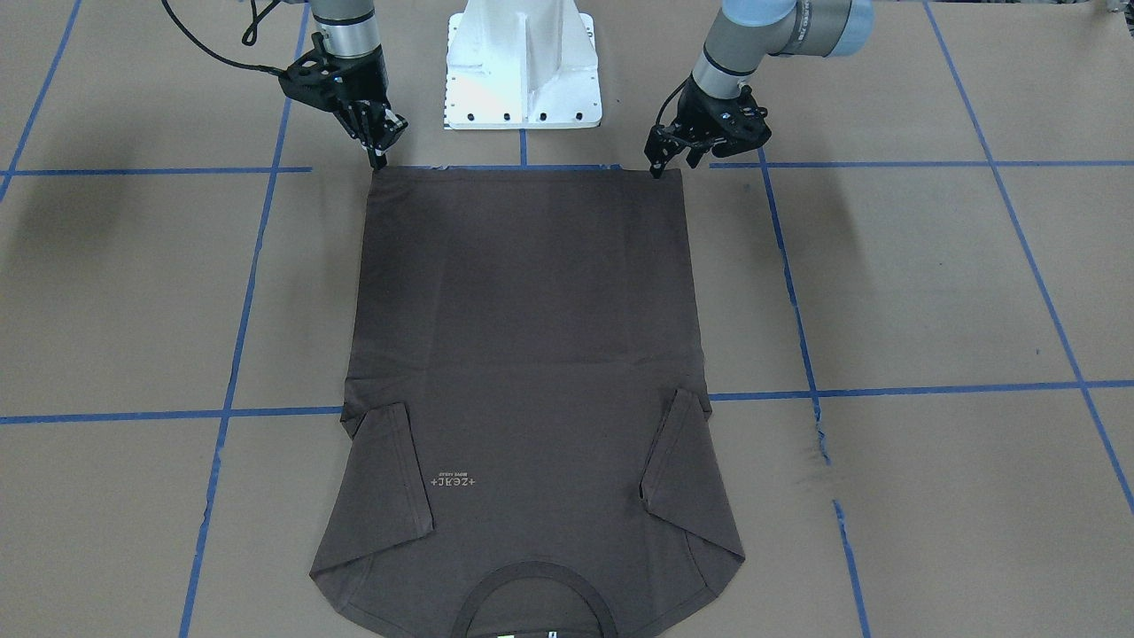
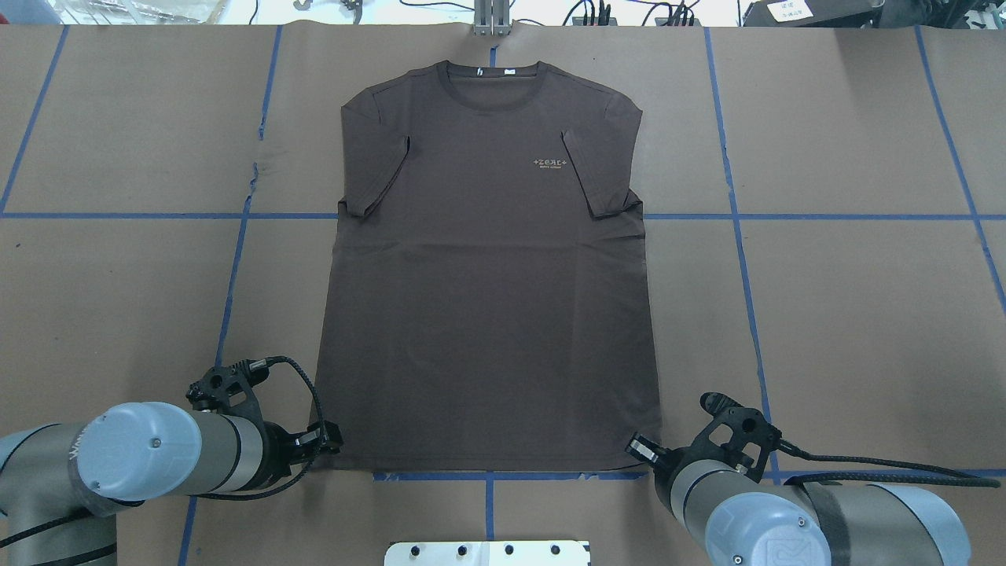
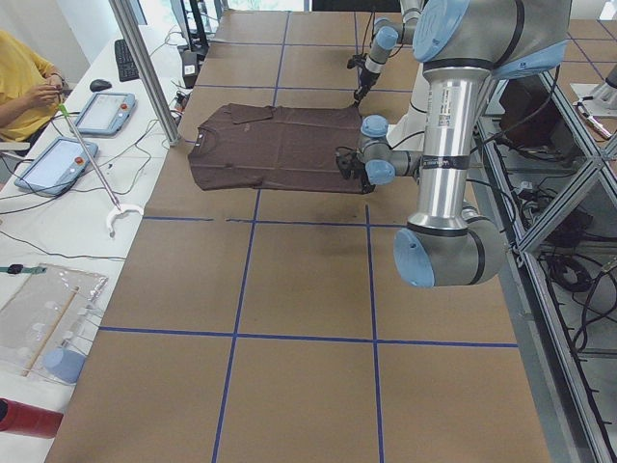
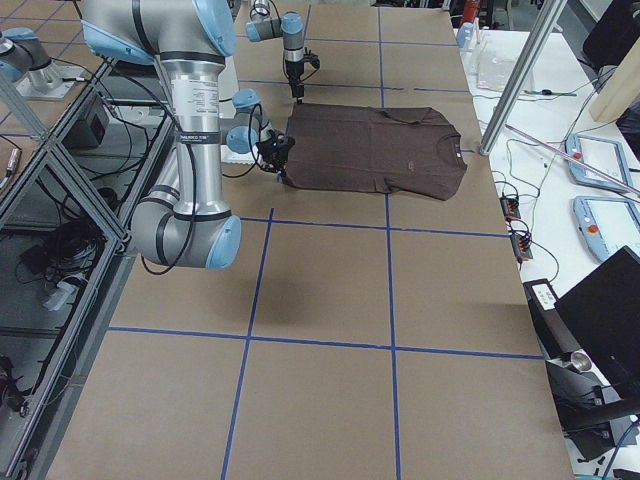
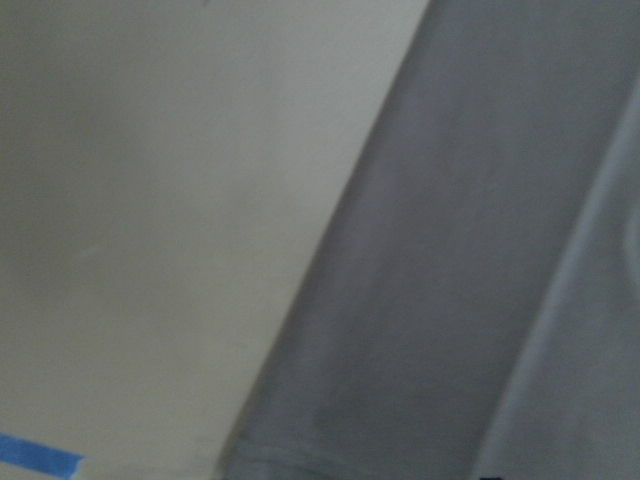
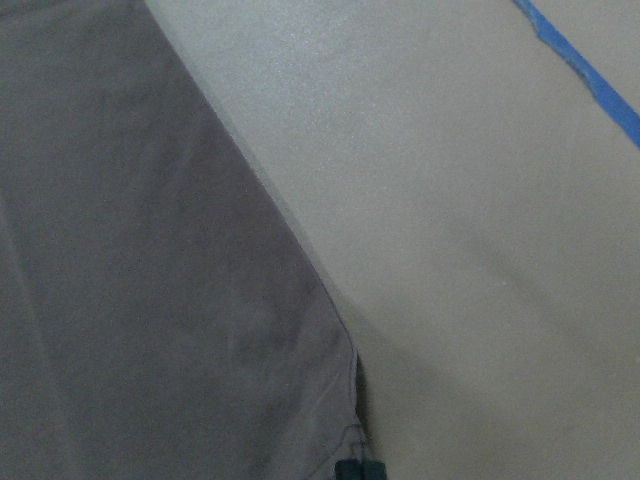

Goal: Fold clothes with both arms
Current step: 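Lower the left gripper to the other hem corner nearest the robot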

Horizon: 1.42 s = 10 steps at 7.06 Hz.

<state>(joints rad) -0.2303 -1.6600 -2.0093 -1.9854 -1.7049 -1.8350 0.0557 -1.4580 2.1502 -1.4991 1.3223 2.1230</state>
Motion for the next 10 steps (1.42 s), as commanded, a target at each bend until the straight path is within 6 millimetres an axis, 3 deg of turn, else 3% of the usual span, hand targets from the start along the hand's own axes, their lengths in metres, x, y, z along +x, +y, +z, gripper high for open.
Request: {"method": "enactPoseSetpoints", "body": {"steps": [1,3,4,8,10], "left_arm": [[-0.003,0.001,0.005,0.002,-0.012,0.003,0.63],[-0.003,0.002,0.004,0.003,-0.021,0.002,0.17],[-0.003,0.002,0.004,0.003,-0.021,0.001,0.00],[0.006,0.008,-0.007,-0.012,0.006,-0.015,0.00],[0.016,0.021,-0.050,-0.034,0.012,-0.041,0.00]], "right_arm": [[0.001,0.000,0.000,0.004,0.006,-0.002,0.00],[0.001,0.000,0.000,0.004,0.006,-0.002,0.00],[0.001,0.000,0.000,0.004,0.006,-0.002,0.00],[0.000,-0.001,-0.001,0.003,0.004,0.000,0.00],[0.000,-0.003,-0.019,-0.016,-0.019,0.004,0.00]]}}
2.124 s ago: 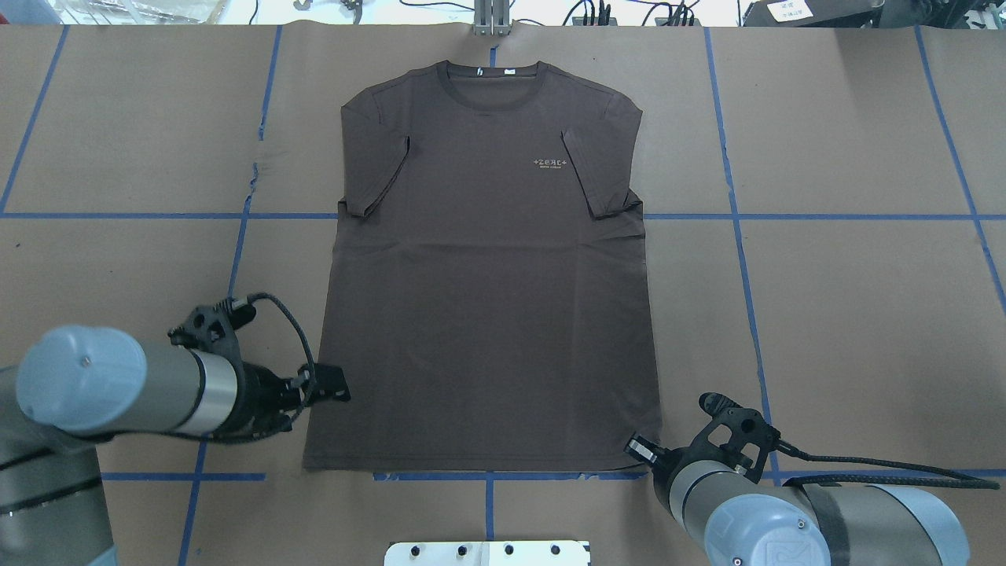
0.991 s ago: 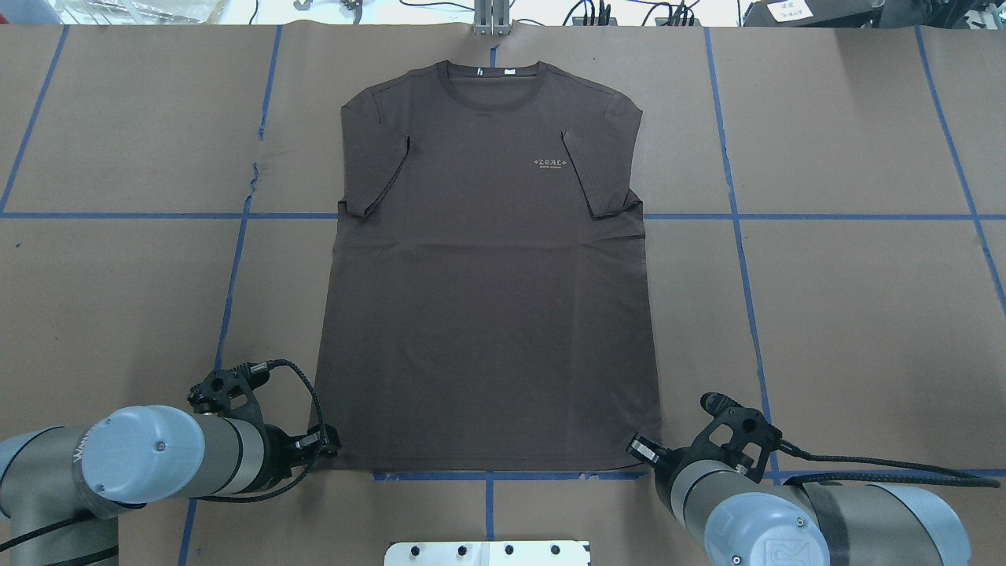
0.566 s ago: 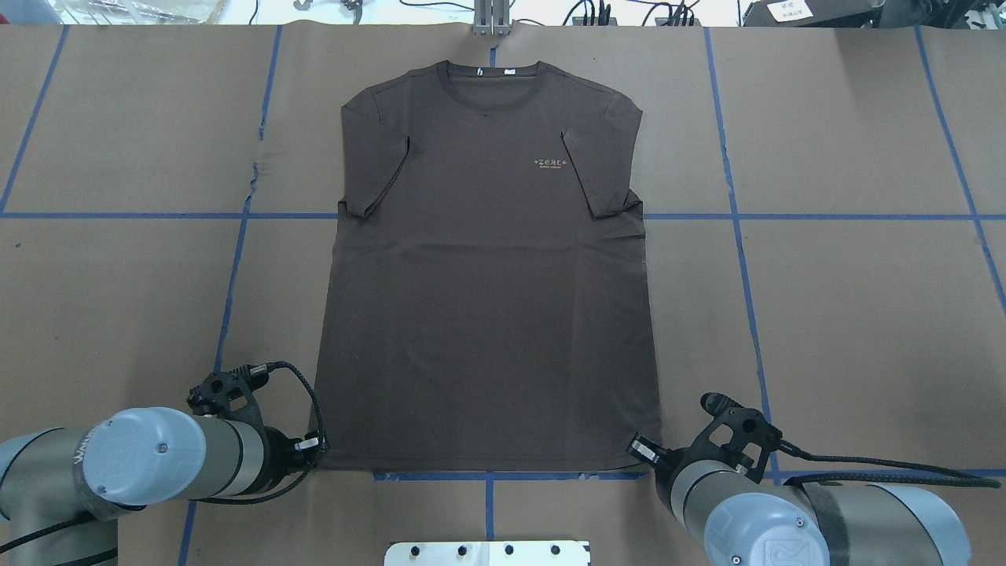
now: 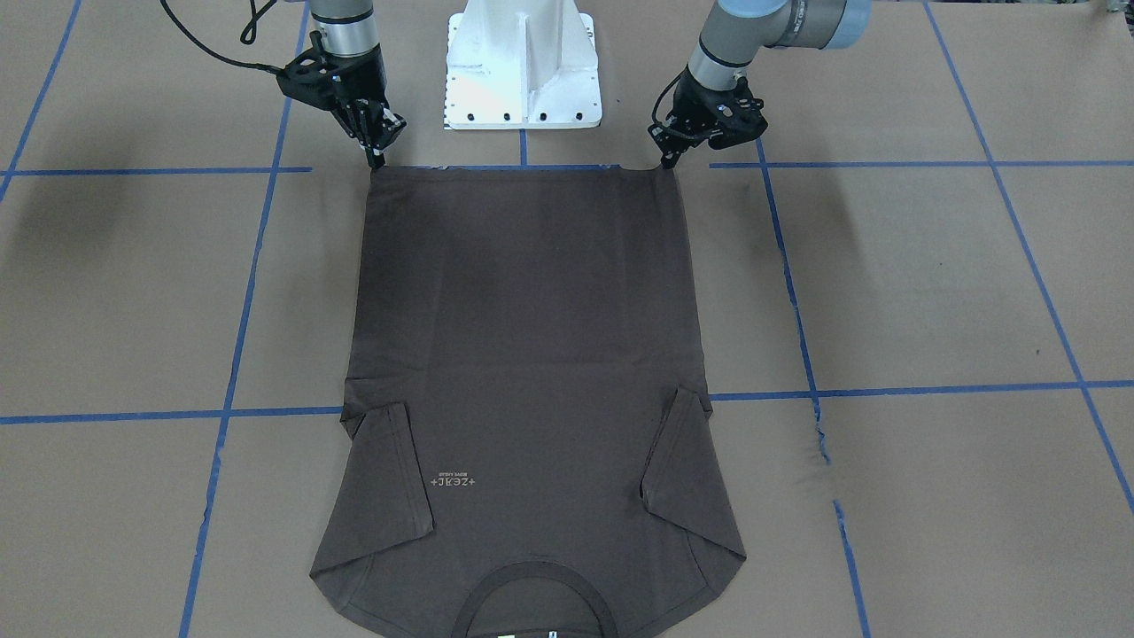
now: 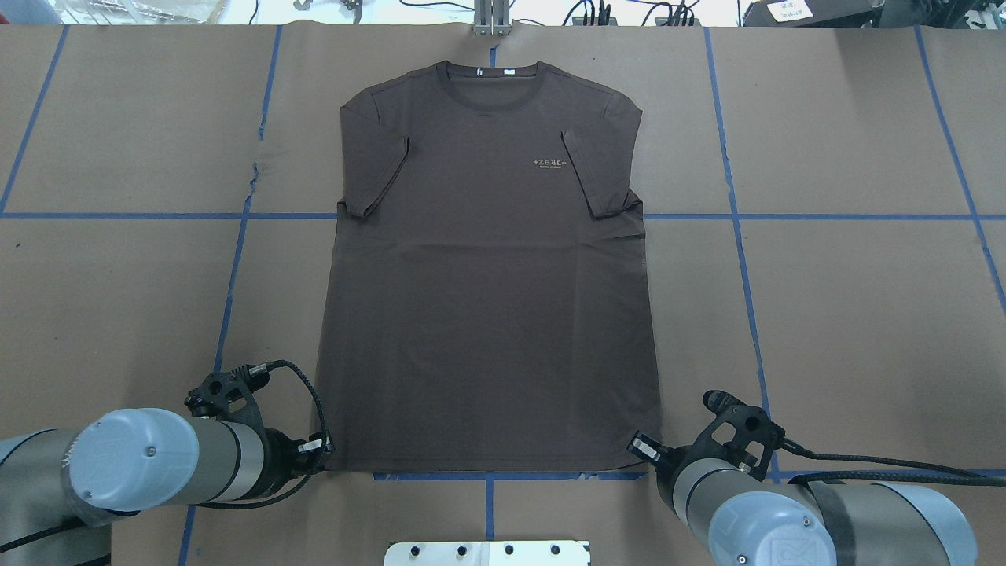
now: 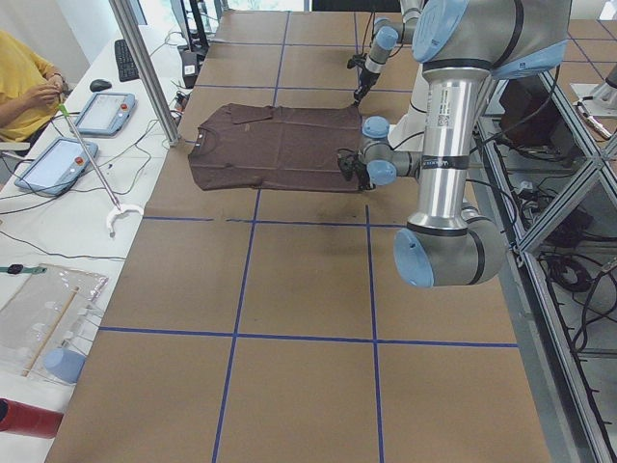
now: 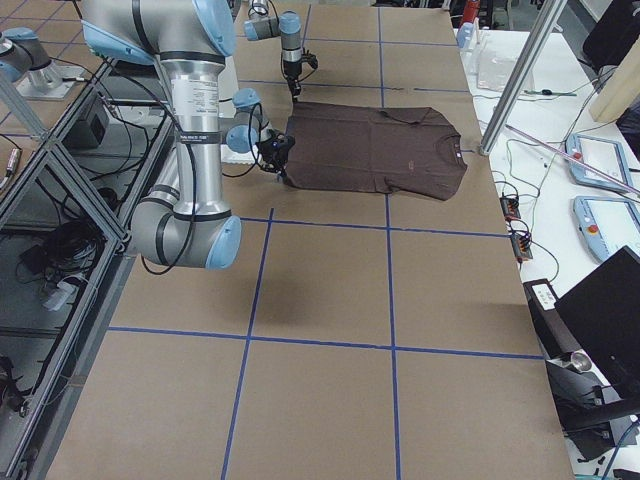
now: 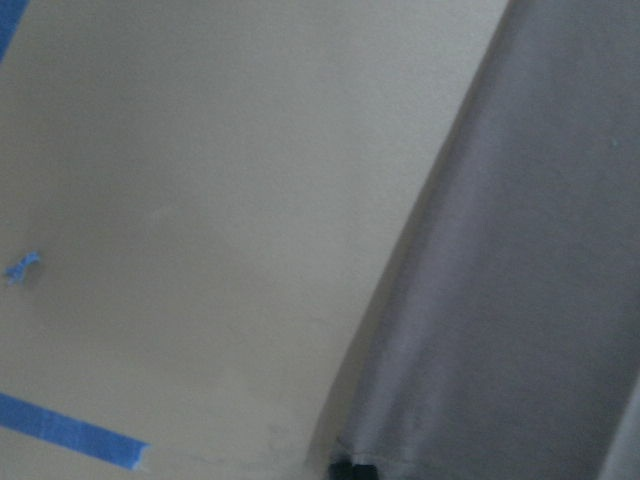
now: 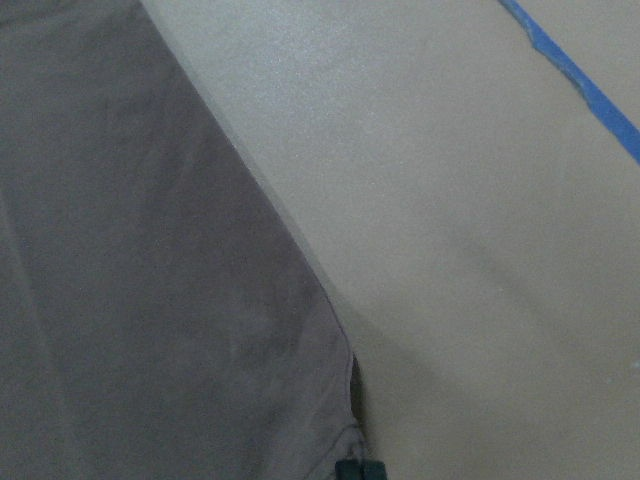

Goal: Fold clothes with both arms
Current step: 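Grasp both hem corners and fold the hem up toward the collar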

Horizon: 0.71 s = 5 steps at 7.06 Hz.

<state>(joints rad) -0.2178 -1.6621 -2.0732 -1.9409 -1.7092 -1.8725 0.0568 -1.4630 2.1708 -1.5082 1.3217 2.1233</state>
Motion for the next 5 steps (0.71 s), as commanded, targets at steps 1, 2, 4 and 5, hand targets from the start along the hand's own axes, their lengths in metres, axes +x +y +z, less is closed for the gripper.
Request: {"method": "enactPoseSetpoints", "body": {"steps": [1,2,4,5], "left_arm": [[0.009,0.035,-0.044,-0.066,-0.025,-0.061,0.00],[0.005,0.067,-0.052,-0.107,-0.043,-0.107,0.00],[0.010,0.084,-0.088,-0.129,-0.056,-0.165,0.00],[0.016,0.082,-0.080,-0.117,-0.063,-0.154,0.00]], "right_arm": [[0.007,0.010,-0.026,-0.044,-0.019,-0.015,0.00],[0.015,0.014,-0.049,-0.068,-0.014,-0.035,0.00],[0.013,0.003,-0.085,-0.089,-0.006,-0.031,0.00],[0.001,-0.022,-0.085,-0.058,-0.024,0.009,0.00]]}}
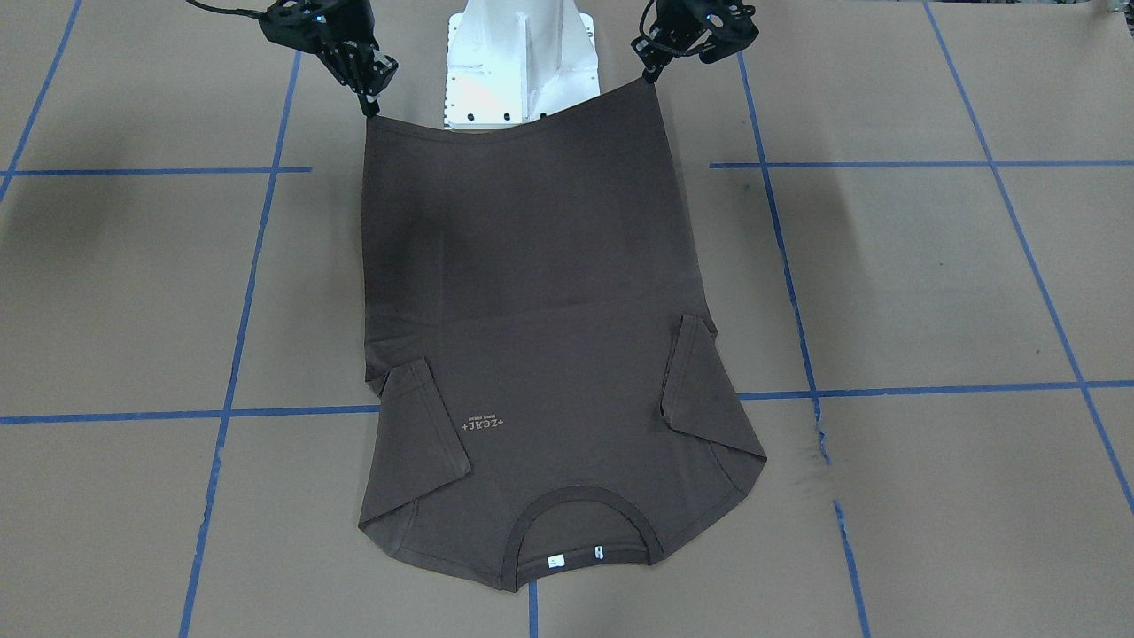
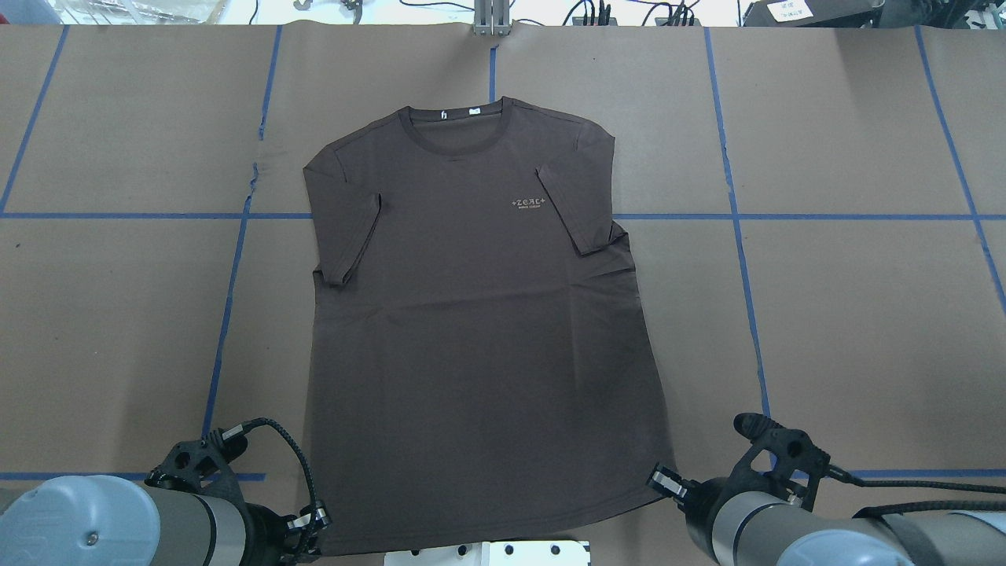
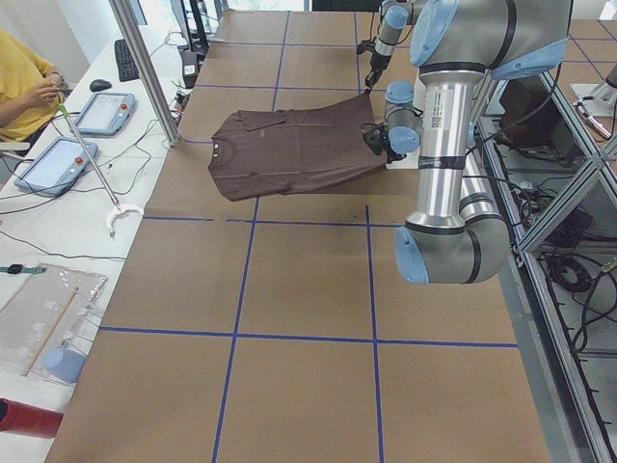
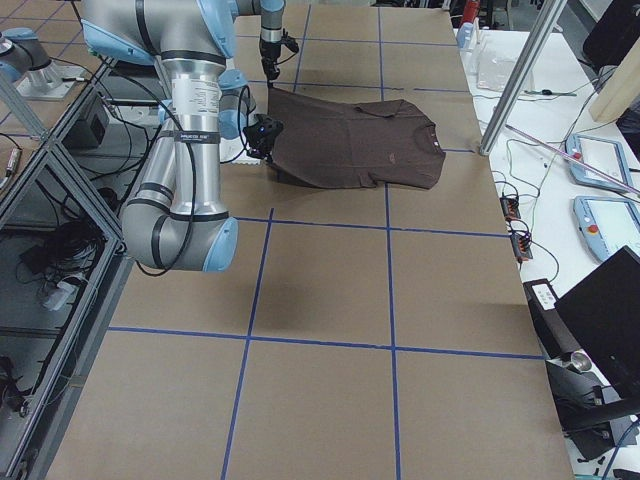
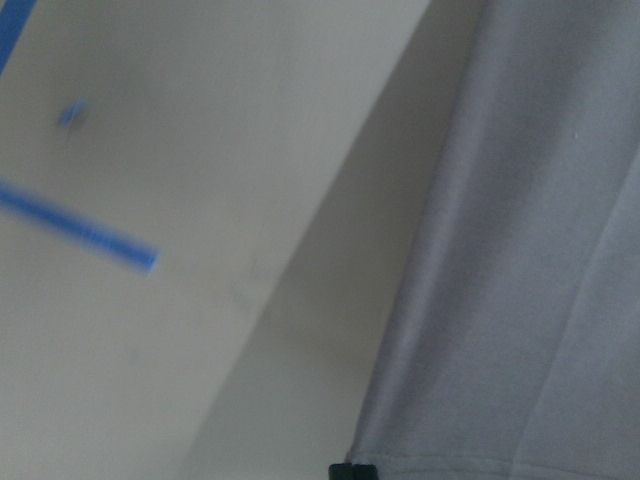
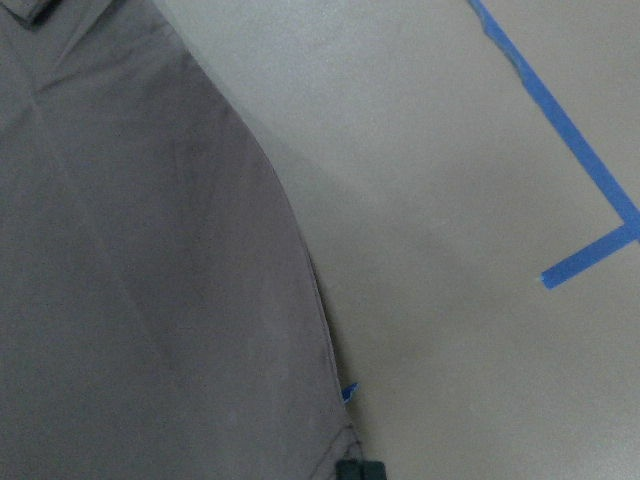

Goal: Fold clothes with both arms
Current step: 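Grasp both hem corners and fold the hem up toward the collar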

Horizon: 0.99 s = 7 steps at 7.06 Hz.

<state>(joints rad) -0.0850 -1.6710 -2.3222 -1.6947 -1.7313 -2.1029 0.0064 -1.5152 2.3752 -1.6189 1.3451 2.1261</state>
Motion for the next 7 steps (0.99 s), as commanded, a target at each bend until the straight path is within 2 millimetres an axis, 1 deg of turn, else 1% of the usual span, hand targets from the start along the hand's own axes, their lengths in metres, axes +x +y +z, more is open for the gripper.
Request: {"method": "enactPoseSetpoints", "body": {"steps": [1,2,3,4,5,6,7], "left_arm": [[0.037,-0.036,-0.012,0.075,0.051,0.043,0.00],[0.071,-0.074,-0.029,0.149,0.109,0.083,0.00],[0.089,-0.113,-0.024,0.221,0.106,0.091,0.00],[0.104,-0.162,-0.030,0.301,0.097,0.138,0.00],[0.121,-0.215,-0.032,0.378,0.091,0.148,0.00],[0.142,-0.262,-0.030,0.434,0.100,0.152,0.00],[0.157,-0.300,-0.022,0.468,0.118,0.137,0.00]], "right_arm": [[-0.032,-0.043,-0.008,0.036,-0.031,0.051,0.00],[-0.086,-0.072,-0.010,0.057,-0.087,0.025,0.00],[-0.117,-0.116,0.016,0.072,-0.042,0.033,0.00],[-0.159,-0.167,0.036,0.098,-0.016,-0.028,0.00],[-0.171,-0.217,0.062,0.160,0.045,-0.062,0.00],[-0.192,-0.260,0.089,0.194,0.074,-0.085,0.00],[-0.213,-0.290,0.124,0.216,0.082,-0.070,0.00]]}}
